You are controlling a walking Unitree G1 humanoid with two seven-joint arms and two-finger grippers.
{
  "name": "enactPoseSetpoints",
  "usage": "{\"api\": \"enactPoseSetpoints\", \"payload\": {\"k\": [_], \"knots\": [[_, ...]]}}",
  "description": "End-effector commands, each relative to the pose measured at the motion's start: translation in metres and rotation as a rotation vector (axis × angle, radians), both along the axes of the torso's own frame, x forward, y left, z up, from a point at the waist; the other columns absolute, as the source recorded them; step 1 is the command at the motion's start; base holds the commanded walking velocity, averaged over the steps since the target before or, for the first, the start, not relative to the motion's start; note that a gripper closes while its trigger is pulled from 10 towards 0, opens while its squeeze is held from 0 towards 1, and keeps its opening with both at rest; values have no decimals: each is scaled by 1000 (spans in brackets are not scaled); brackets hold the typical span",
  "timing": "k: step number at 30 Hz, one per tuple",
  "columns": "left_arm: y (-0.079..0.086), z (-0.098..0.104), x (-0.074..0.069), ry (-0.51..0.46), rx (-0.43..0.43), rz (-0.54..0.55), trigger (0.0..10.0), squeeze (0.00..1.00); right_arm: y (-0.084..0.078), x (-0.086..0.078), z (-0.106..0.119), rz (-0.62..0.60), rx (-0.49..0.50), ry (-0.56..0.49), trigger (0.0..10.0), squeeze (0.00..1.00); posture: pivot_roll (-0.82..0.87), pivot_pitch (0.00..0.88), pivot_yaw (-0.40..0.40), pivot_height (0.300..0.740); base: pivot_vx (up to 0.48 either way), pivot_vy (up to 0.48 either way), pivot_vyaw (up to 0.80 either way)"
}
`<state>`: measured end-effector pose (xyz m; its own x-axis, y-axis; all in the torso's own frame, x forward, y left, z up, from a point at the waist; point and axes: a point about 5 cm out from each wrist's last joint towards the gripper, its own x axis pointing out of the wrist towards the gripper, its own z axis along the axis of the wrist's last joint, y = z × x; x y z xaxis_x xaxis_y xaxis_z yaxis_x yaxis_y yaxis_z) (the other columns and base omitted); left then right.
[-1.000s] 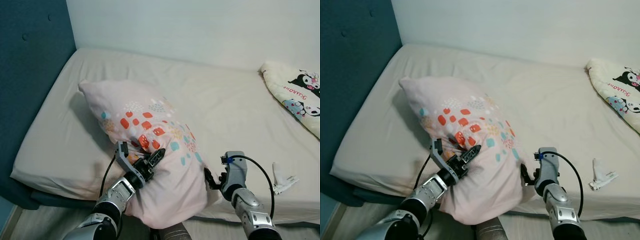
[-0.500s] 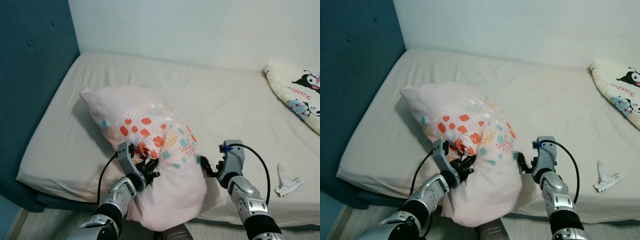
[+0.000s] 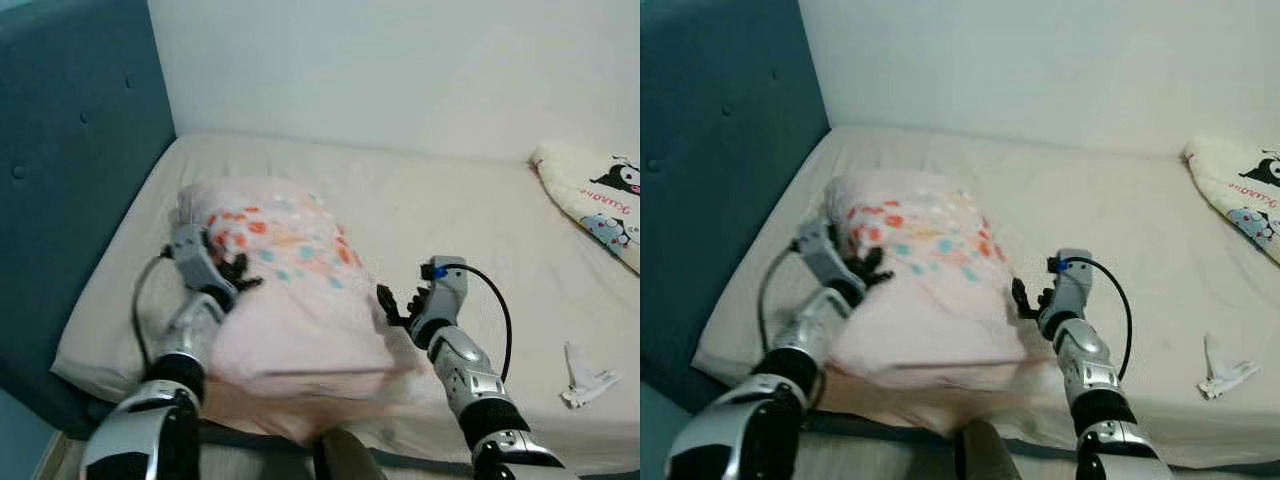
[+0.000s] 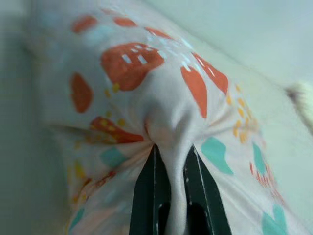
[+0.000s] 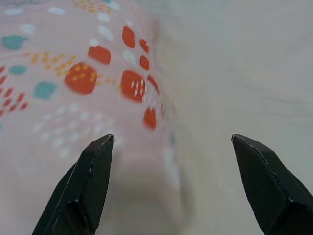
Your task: Clean up the room
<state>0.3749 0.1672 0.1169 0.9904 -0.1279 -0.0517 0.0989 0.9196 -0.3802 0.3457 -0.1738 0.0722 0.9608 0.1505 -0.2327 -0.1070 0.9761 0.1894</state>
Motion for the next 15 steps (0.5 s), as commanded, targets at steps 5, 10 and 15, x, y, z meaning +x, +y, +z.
{"api": "enactPoseSetpoints", "payload": {"k": [5, 10, 15], "knots": [[-5, 17, -2, -120, 176, -28, 10000, 0, 12, 8, 9, 13, 42, -40, 10000, 0, -128, 0, -9, 692, 0, 0, 0], [-8, 18, -4, -151, 237, -44, 10000, 0, 13, 10, 10, 11, 54, -50, 10000, 0, -125, 0, -6, 712, 0, 0, 0], [-6, 24, -2, -165, 243, -22, 10000, 0, 13, 12, 12, 11, 54, -59, 10000, 0, -128, 0, -3, 727, 0, 0, 0]]}}
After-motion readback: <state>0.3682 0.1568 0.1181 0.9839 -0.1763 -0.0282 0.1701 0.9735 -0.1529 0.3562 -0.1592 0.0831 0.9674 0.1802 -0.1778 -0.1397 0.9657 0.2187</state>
